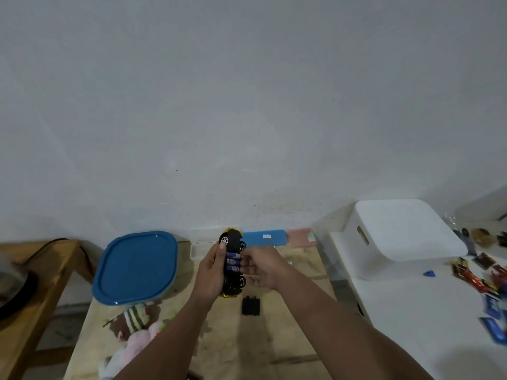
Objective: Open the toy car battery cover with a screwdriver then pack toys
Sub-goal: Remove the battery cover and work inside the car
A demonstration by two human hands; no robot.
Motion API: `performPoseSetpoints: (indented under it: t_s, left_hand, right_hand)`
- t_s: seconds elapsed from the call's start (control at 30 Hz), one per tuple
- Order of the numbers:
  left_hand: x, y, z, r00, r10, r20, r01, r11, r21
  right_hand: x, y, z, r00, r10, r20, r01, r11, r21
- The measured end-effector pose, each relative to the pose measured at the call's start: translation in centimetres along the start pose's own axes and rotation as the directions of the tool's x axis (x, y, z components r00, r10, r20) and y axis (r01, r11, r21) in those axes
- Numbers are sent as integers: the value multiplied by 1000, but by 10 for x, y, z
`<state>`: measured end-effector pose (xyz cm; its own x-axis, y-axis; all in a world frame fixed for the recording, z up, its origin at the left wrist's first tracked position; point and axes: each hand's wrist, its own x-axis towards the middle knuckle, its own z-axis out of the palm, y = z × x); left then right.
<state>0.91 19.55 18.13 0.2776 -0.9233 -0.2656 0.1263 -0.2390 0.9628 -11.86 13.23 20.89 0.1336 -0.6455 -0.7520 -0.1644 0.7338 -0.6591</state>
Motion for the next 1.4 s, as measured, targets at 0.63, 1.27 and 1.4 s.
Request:
performPoseSetpoints:
  t_s: [0.63,1.27,1.4]
  left_hand:
    - [26,8,-13,991,-124,51,122,991,47]
    - [25,19,-19,821,-446,356,538,812,-226]
    - [23,20,-18,807,-476,350,547,825,-139]
  right_hand:
    - [-3,-14,-5,986,-142,85,60,784,617]
    - [3,-2,-12,497,-759,421,718,87,-691]
    - [1,-2,-17,469,-728,500,703,-35,-710]
